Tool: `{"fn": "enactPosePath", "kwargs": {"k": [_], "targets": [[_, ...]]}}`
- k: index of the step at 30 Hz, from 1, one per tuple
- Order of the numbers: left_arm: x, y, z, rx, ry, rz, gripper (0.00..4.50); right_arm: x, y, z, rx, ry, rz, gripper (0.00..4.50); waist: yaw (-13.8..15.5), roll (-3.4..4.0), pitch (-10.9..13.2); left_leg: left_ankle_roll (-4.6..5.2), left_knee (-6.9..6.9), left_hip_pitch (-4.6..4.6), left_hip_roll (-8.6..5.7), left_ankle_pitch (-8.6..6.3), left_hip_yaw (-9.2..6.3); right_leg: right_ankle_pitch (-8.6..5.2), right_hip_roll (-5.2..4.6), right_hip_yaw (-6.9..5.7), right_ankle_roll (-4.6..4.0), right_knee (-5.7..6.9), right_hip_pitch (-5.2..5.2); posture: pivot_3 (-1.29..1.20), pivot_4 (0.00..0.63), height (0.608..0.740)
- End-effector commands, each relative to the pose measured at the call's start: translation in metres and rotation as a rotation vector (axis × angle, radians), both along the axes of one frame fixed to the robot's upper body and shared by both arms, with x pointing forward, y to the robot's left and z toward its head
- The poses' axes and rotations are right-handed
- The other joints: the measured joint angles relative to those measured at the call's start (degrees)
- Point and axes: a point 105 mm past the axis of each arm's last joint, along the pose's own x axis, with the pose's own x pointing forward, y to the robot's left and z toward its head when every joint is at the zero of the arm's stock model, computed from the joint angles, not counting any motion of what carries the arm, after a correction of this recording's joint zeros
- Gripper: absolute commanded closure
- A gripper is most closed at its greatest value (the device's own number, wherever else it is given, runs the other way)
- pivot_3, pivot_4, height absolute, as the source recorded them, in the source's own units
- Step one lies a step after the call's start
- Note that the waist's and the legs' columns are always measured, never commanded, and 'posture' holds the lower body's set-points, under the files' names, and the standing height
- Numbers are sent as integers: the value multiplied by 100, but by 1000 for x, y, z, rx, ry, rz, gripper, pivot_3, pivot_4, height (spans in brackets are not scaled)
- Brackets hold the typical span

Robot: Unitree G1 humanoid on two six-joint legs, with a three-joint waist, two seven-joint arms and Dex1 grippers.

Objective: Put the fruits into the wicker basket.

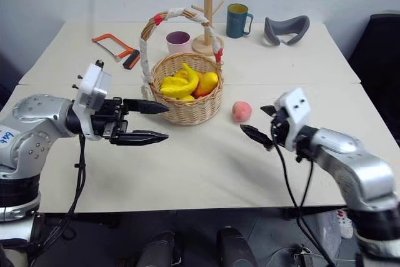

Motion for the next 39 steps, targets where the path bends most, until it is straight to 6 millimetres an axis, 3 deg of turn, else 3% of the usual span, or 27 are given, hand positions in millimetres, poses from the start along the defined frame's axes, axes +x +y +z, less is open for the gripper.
{"fn": "enactPosePath", "kwargs": {"k": [1, 6, 11, 14, 15, 19, 24, 30, 33, 36, 39], "targets": [[-3, -3, 4, 14, -54, -20, 985, 29, 4, 7, 24, -52, -40, 0, -10, 1, 0, -8, 1, -4, 1, 4, 2, 0, 1, 1, 0, 1, -6, 0, 150, 740], [-2, -4, 0, 36, -71, -24, 985, 64, 16, -15, -9, 48, -82, 0, -13, 3, -1, -19, 17, -86, 5, 12, 14, -2, 4, 7, -2, 38, -101, 0, 150, 740], [0, -2, 7, 6, -79, 1, 985, 79, 24, -31, 2, 119, -99, 0, -12, 3, -1, -19, 17, -86, 5, 12, 19, -4, 3, 10, -7, 43, -106, 0, 150, 740], [2, 3, 7, 2, -70, 34, 937, 81, 29, -25, 45, 100, -91, 595, -16, 3, -1, -18, 22, -86, 5, 12, 24, -4, 2, 13, -7, 48, -105, 0, 150, 740], [4, 7, 5, 6, -65, 54, 937, 79, 32, -20, 74, 89, -74, 982, -17, 3, -1, -17, 24, -85, 5, 12, 24, -4, 2, 13, -7, 52, -105, 0, 150, 740], [13, 29, 3, -8, -38, 162, 937, 63, 45, 4, 169, 43, 22, 2021, -47, 3, -1, -19, 22, -82, 6, 15, 25, -4, 4, 15, -7, 70, -111, 0, 150, 740], [22, 61, 4, -33, -24, 300, 937, 31, 64, 40, 219, -31, 159, 2042, -50, 3, -1, -20, 20, -79, 11, 15, 18, -9, 5, 8, -16, 84, -114, 0, 150, 740], [23, 62, 18, -95, -37, 312, 937, 36, 111, 77, 221, -75, 213, 2042, -80, 2, -1, -15, 22, -75, 9, 14, 20, -9, -3, 0, -16, 99, -116, 0, 150, 740], [28, 63, 14, -83, -41, 334, 937, 50, 143, 75, 172, -87, 197, 2042, -119, 2, -1, -17, 20, -75, 9, 15, 17, -13, -2, -2, -24, 109, -124, 0, 150, 740], [31, 64, 16, -89, -50, 351, 937, 61, 155, 62, 77, -101, 172, 2042, -160, 2, -1, -24, 19, -82, 7, 18, 23, -14, -4, 1, -26, 118, -139, 0, 150, 740], [29, 63, 20, -102, -59, 345, 937, 66, 154, 63, 75, -110, 169, 1101, -158, 1, -1, -24, 27, -112, 3, 18, 25, -14, -10, 2, -26, 120, -166, 0, 150, 740]]}}
